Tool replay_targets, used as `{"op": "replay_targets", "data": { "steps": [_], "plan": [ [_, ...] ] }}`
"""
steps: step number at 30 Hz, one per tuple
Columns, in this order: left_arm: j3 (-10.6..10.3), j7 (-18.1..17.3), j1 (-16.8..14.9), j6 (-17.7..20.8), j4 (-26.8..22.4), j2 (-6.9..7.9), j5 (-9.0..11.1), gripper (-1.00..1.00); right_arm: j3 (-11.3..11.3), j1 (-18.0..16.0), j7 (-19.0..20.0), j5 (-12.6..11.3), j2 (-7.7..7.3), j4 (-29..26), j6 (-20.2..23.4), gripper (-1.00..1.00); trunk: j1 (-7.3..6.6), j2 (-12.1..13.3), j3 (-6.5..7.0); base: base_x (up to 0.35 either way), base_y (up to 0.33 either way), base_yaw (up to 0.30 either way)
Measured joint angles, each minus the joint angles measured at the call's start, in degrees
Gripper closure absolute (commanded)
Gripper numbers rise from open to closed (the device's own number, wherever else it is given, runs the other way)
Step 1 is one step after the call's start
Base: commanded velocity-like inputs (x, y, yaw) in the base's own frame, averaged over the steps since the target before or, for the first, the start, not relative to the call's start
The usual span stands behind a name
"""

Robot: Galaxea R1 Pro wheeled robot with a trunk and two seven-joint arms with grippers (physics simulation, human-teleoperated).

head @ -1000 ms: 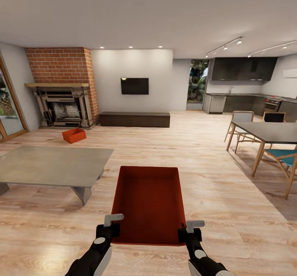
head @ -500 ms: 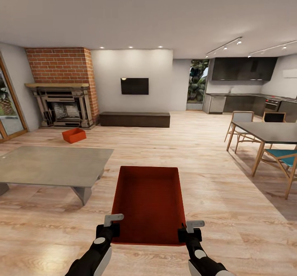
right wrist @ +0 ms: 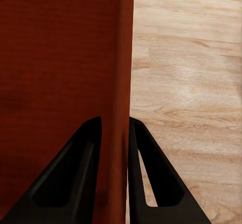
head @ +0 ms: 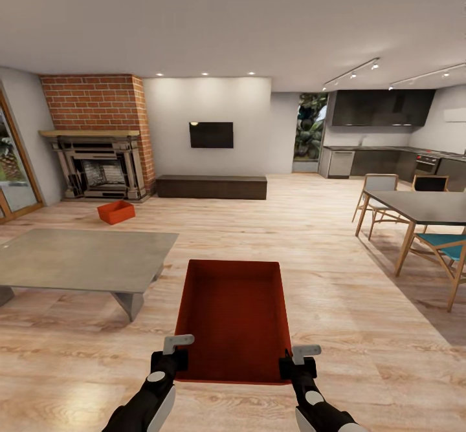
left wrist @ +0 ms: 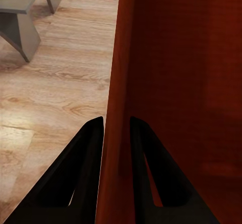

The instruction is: Move the two storage containers from the living room to the garage. In the garage, place one container on the floor and stack the other container on top of it (either order is fine).

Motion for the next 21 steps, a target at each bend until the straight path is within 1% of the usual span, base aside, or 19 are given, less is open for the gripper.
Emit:
{"op": "replay_targets", "data": {
  "steps": [5,21],
  "plan": [
    [-0.03,0.01,-0.01,0.00,0.02,0.00,0.01,1.00,-0.02,0.02,0.04,-0.02,-0.01,-0.01,-0.02,1.00,0.00,0.00,0.00,0.000,0.000,-0.167],
    [-0.02,0.01,-0.01,-0.01,0.02,-0.01,0.00,1.00,-0.02,0.01,0.03,0.00,-0.01,-0.02,-0.03,1.00,0.00,0.00,0.00,0.000,0.000,-0.278]
  ]
}}
